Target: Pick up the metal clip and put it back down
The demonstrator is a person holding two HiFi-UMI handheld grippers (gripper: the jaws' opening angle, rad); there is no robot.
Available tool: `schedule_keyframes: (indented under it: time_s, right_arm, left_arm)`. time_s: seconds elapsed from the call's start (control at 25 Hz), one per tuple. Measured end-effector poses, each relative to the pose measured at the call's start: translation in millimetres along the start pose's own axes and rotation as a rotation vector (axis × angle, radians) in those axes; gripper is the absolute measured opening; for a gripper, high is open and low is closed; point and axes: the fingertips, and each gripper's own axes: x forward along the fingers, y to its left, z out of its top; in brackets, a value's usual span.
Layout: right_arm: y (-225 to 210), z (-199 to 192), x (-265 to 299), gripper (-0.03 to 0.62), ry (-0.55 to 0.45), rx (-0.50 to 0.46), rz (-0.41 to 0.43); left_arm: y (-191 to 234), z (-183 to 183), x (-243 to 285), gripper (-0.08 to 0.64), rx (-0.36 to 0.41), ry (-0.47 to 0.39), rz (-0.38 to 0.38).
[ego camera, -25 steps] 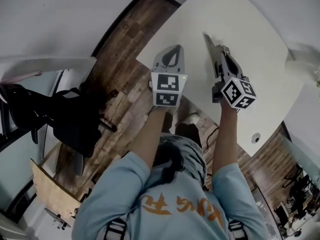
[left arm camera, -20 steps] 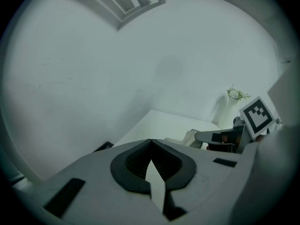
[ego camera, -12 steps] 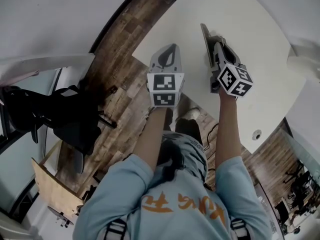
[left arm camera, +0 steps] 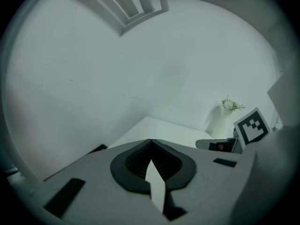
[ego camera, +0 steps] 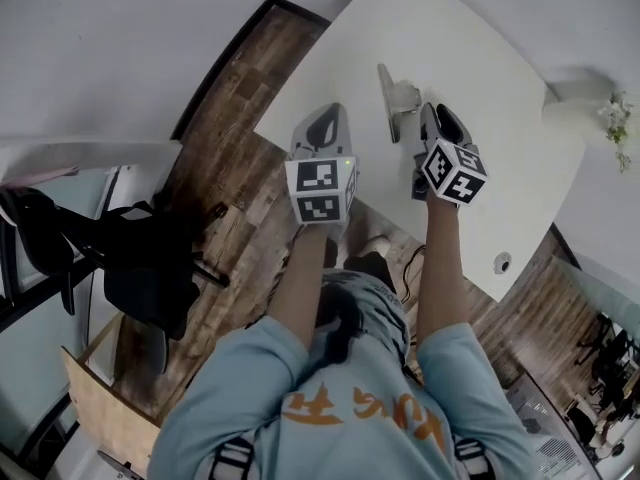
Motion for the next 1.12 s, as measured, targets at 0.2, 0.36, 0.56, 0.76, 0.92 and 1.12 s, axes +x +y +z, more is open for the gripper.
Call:
schedule_keyframes:
  time_s: [0.2,0.36,0.56,0.76,0.92,1.12]
  right_arm:
    - [1,40,-68,0.061,-0.167,-0.044,-0.058]
    - [-2,66,-121,0.013,-0.279,-0.098,-0.128]
    - [-16,102,-185,0.012,-0.393,-0.201,-0.205]
    - [-56,126,-248,0.012,-0.483,-0.230,-0.306]
    - [-83,139,-276,0.012,-0.516,-0.217,-0.371]
    - [-100,150,-293,0.012,-0.533,-0.214,-0.394]
  left_arm:
    - [-39,30,-17,0.020,0.045,-0.071,-0.092]
    - [-72,51,-28,0.020,0.090,-0.117,-0.172]
    - [-119,83,-36,0.020,0.131,-0.188,-0.280]
    - [-188,110,-44,0.020,0.192,-0.246,-0.413]
    - [-230,130,-48,0.020,0.235,-0.290,-0.487]
    - [-262,137,-47,0.020,0.274,-0.310,-0.536]
